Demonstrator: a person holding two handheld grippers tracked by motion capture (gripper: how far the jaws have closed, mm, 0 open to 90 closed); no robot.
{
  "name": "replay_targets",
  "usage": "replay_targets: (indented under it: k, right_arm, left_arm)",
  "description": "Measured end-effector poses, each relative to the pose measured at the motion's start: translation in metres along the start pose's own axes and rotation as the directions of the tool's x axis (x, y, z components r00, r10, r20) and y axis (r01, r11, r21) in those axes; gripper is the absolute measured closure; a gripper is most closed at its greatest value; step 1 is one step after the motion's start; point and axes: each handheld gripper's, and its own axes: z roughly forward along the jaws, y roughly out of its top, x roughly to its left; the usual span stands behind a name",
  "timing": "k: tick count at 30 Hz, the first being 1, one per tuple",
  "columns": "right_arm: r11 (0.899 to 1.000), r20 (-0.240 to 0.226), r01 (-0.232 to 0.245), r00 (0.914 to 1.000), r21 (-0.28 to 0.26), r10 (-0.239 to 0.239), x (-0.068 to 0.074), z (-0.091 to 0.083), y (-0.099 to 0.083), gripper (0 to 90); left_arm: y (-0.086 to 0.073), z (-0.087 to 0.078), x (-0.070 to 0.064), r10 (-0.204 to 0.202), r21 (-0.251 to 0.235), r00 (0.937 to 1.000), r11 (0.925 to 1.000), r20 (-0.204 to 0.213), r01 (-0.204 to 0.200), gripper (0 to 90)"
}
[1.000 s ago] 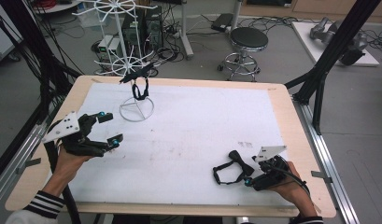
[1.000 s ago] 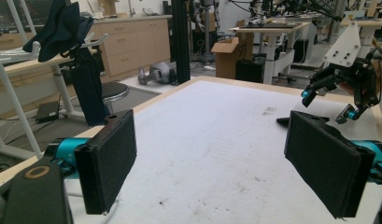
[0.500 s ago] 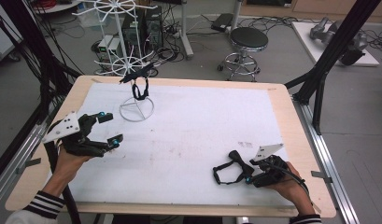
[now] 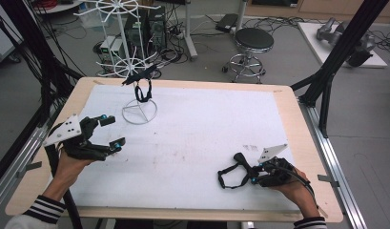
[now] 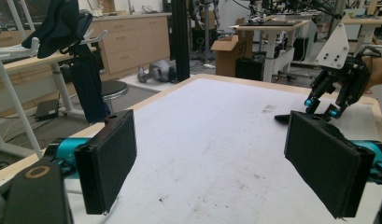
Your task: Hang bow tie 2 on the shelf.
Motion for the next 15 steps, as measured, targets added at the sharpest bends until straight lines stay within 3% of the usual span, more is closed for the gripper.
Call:
replay_targets:
  k: [4,6,15]
  right_arm:
    - [1.0,0.012,0.0,0.9999,0.002,0.0,-0.0013,-0.0036,-0.0011,79.0]
    - [1.0,0.011,-0.015,0.9998,0.001,0.015,-0.0015,-0.0034,-0.0011,80.5]
    - [1.0,0.012,-0.003,0.9999,-0.015,0.003,-0.0011,-0.0054,0.0006,82.4]
  left_arm:
    - [-0.0001,0.0001,-0.0002,0.0,0.001,1.0,1.0,0.003,0.0,17.4]
    - [-0.0002,0.0003,-0.0001,-0.003,-0.001,1.0,1.0,0.002,0.003,17.4]
    - [-0.0003,0.0005,-0.0001,-0.001,0.003,1.0,1.0,0.004,0.001,17.4]
